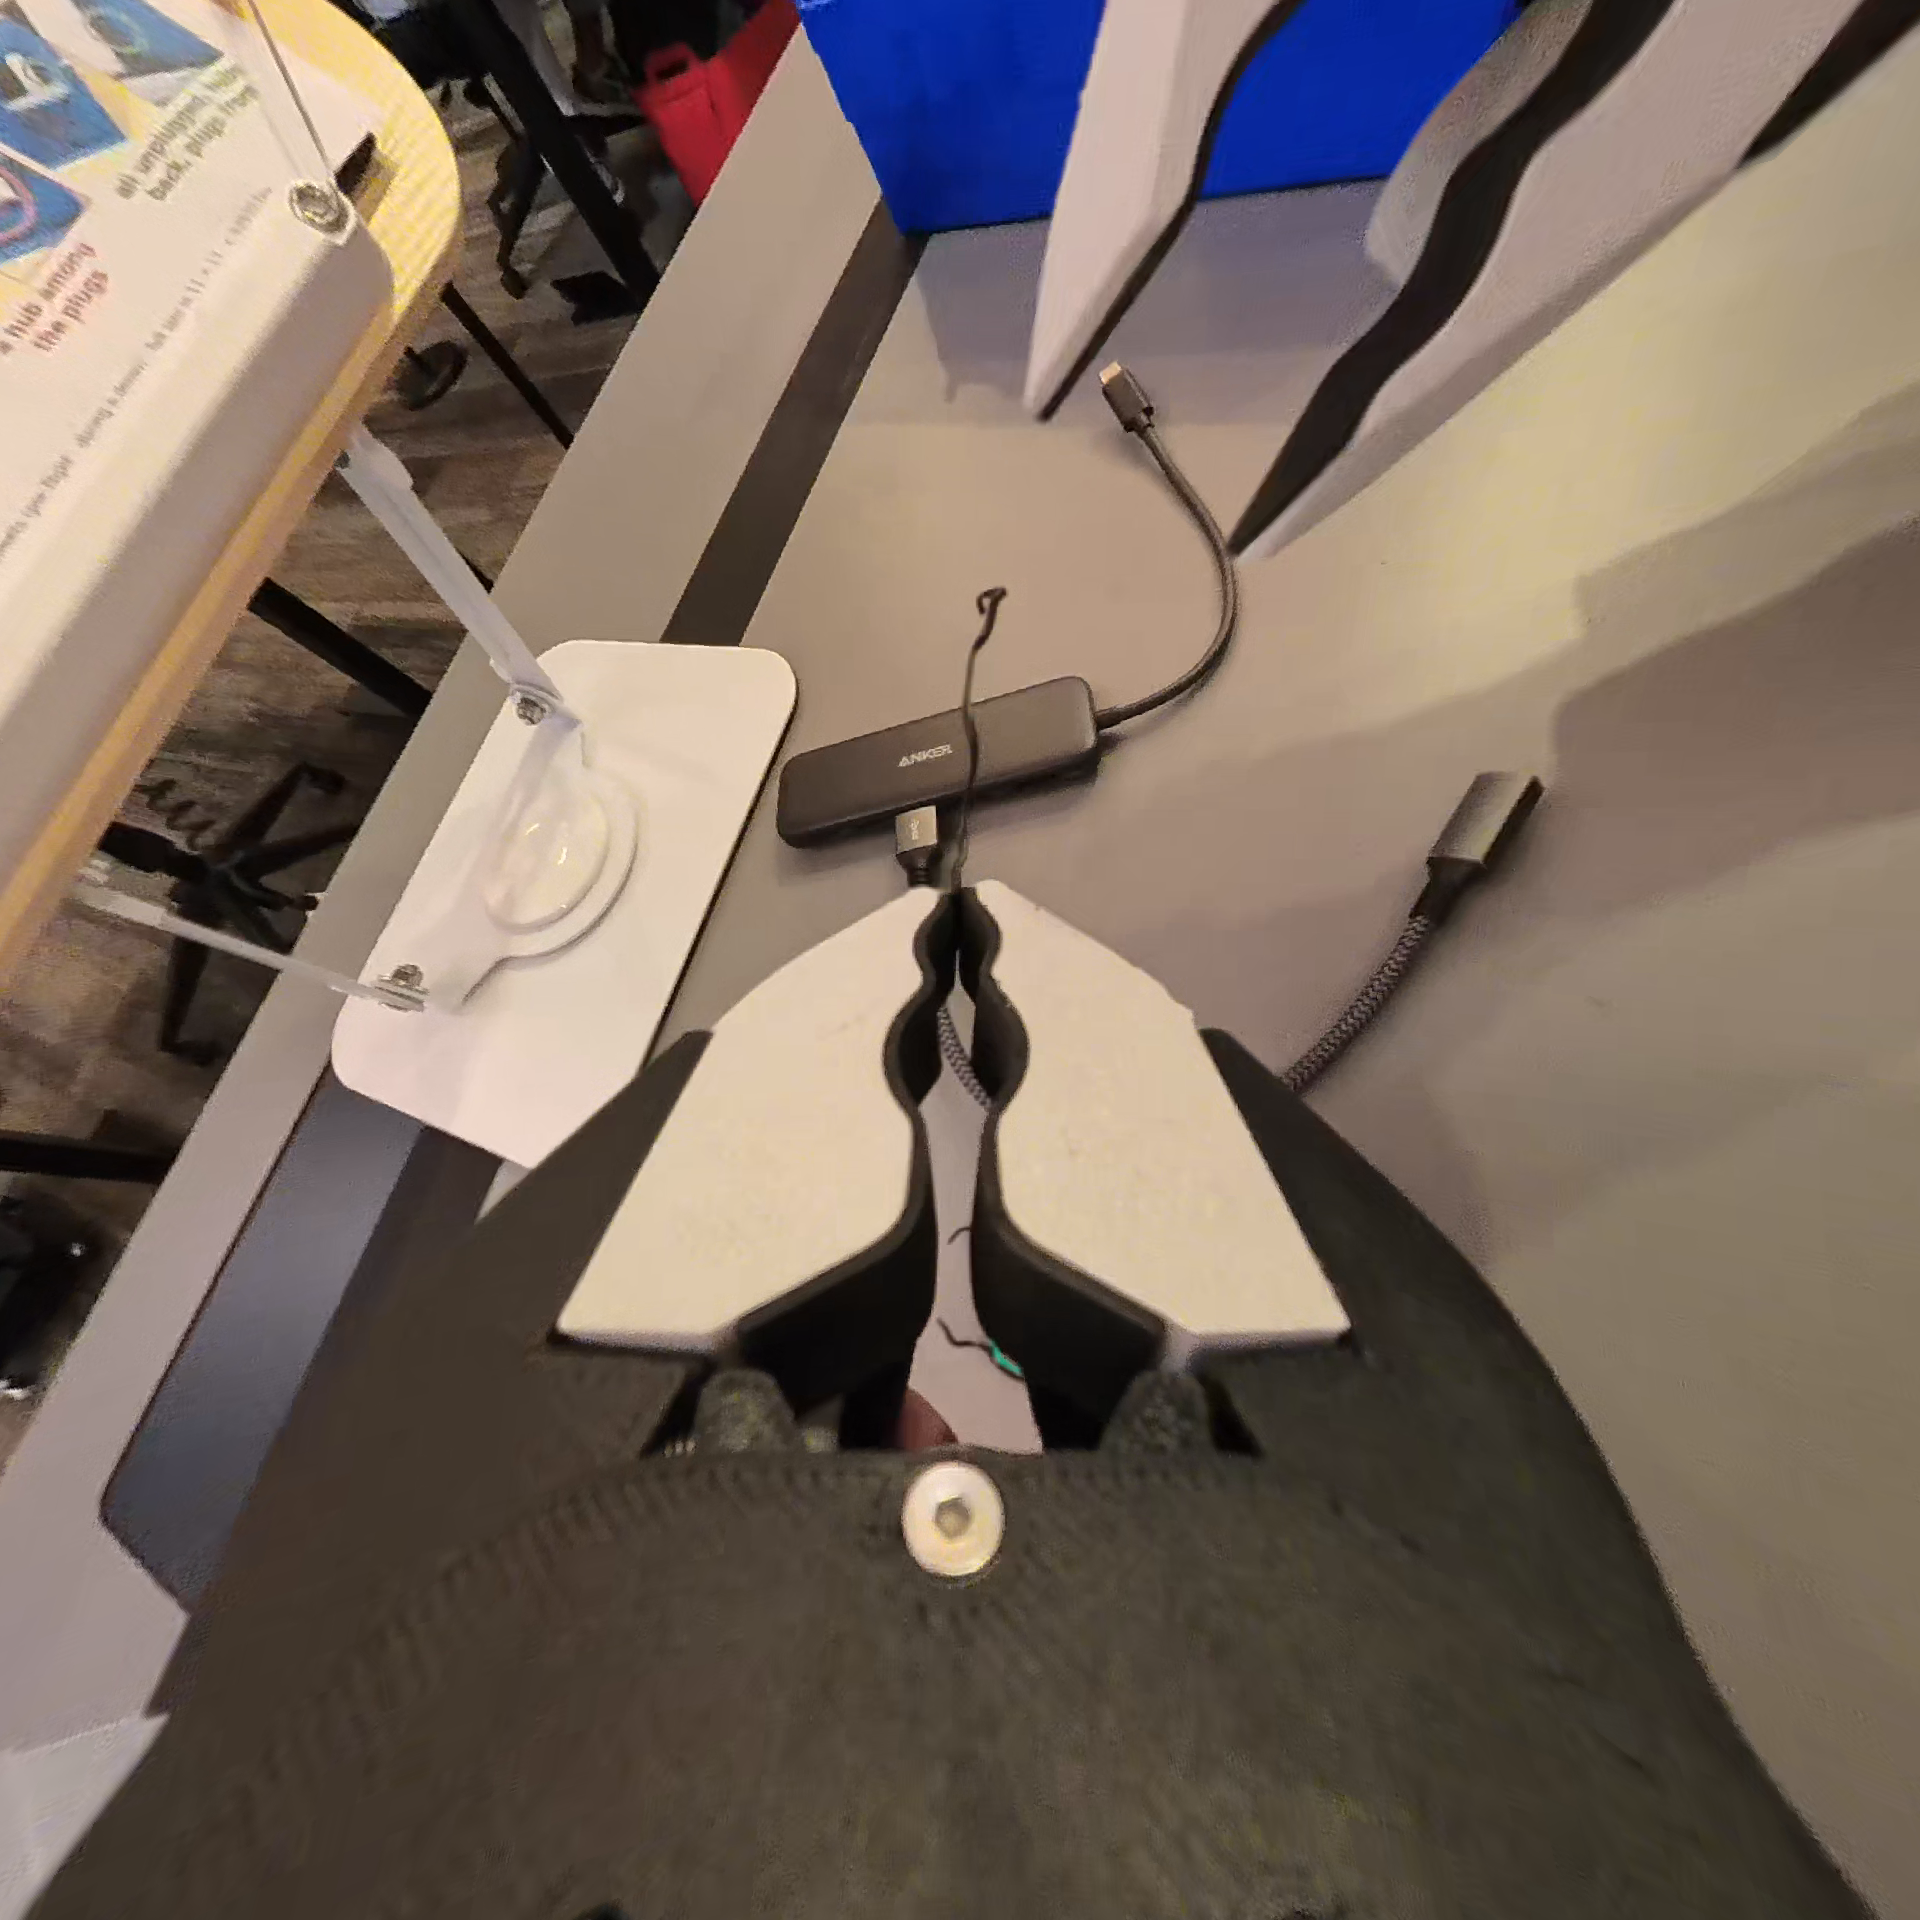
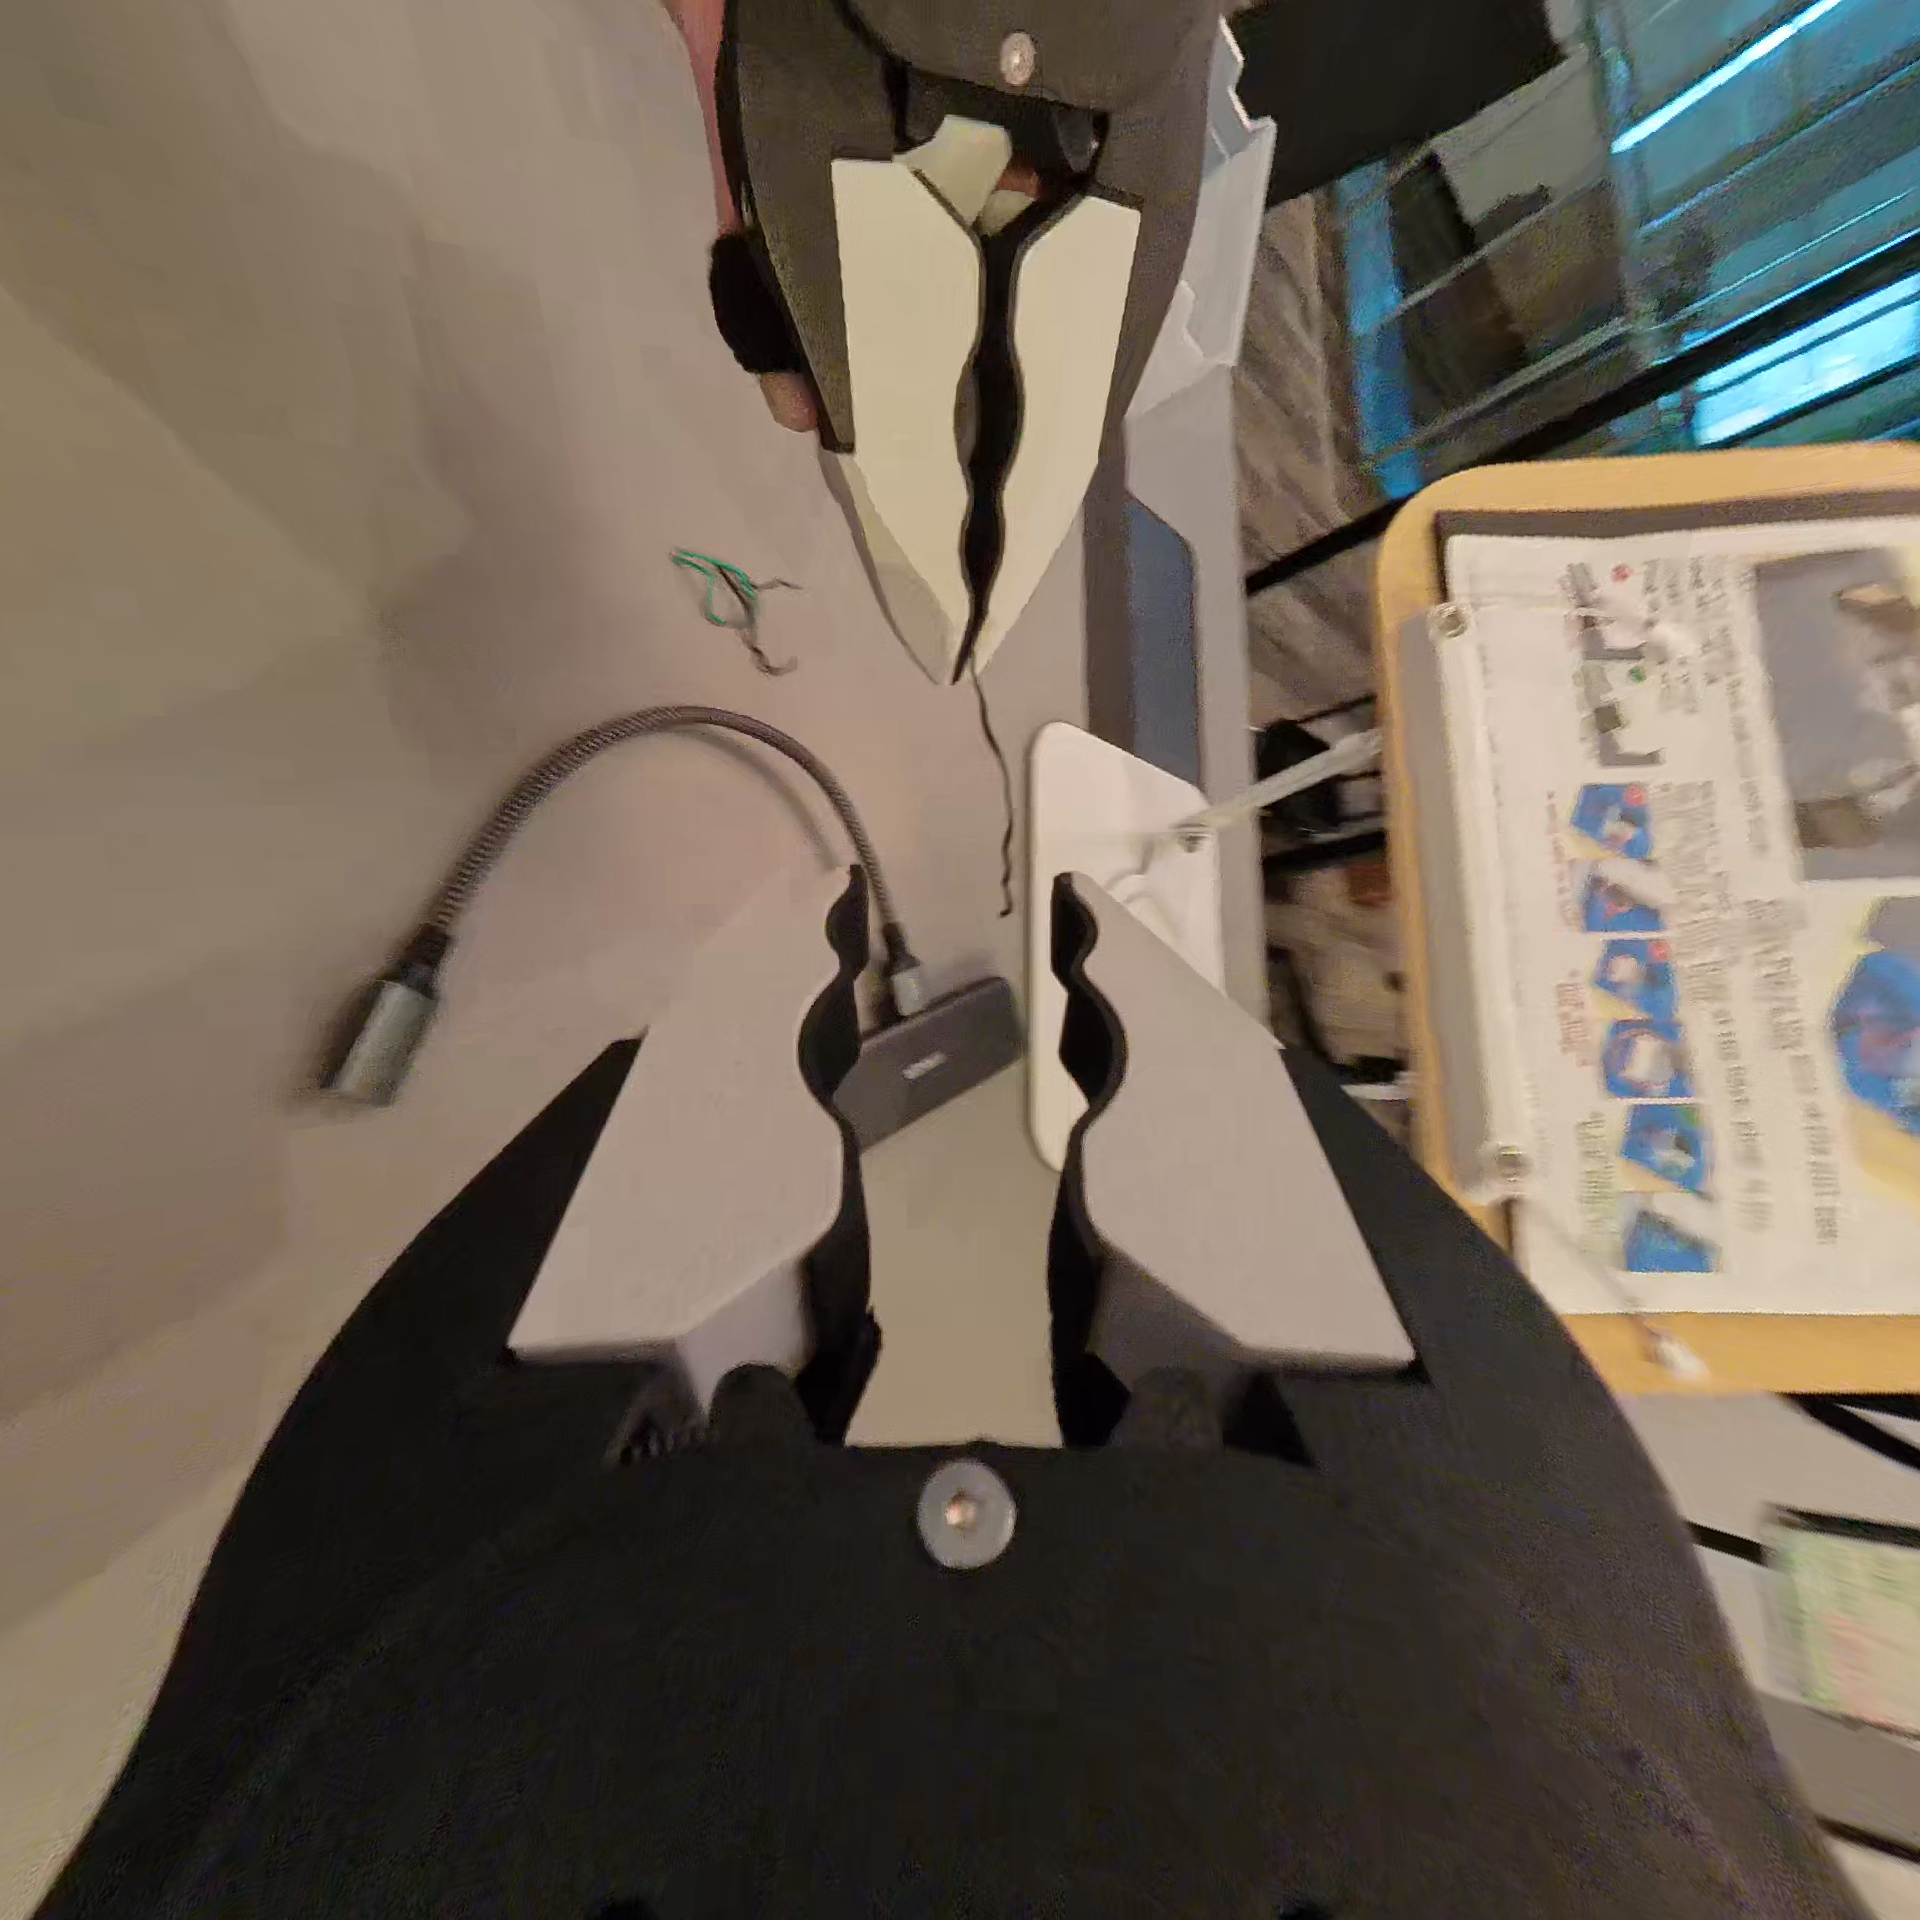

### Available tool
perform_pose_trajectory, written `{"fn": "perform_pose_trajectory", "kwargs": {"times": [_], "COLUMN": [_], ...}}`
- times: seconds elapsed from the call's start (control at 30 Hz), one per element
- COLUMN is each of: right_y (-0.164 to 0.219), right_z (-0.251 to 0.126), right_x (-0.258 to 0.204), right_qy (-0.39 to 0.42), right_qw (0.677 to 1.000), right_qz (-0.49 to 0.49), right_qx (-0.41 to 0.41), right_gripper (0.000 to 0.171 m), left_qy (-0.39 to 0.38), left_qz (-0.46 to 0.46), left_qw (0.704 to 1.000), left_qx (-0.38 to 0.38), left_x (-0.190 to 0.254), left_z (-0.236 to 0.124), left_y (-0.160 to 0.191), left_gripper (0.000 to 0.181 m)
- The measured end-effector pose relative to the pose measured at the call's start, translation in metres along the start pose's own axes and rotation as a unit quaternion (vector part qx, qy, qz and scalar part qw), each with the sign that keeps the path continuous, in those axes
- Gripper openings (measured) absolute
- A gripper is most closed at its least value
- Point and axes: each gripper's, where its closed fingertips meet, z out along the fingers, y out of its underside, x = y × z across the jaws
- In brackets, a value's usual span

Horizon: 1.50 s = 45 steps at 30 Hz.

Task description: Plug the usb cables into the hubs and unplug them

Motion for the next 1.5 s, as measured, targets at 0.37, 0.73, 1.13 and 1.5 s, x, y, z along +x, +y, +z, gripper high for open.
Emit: {"fn": "perform_pose_trajectory", "kwargs": {"times": [0.37, 0.73, 1.13, 1.5], "right_y": [0.004, 0.004, -0.024, 0.007], "right_z": [0.033, -0.001, 0.051, 0.030], "right_x": [0.010, -0.032, -0.164, -0.056], "right_qy": [0.131, -0.099, -0.341, -0.192], "right_qw": [0.973, 0.995, 0.940, 0.961], "right_qz": [-0.160, 0.013, -0.011, 0.197], "right_qx": [-0.099, -0.006, -0.025, -0.008], "right_gripper": [0.000, 0.000, 0.000, 0.036], "left_qy": [0.052, 0.138, 0.030, 0.016], "left_qz": [-0.078, -0.114, -0.109, -0.103], "left_qw": [0.995, 0.983, 0.992, 0.992], "left_qx": [0.037, 0.046, -0.049, -0.073], "left_x": [0.017, 0.016, -0.003, -0.016], "left_z": [0.001, -0.015, 0.037, 0.053], "left_y": [-0.020, 0.000, 0.049, 0.045], "left_gripper": [0.000, 0.033, 0.034, 0.039]}}
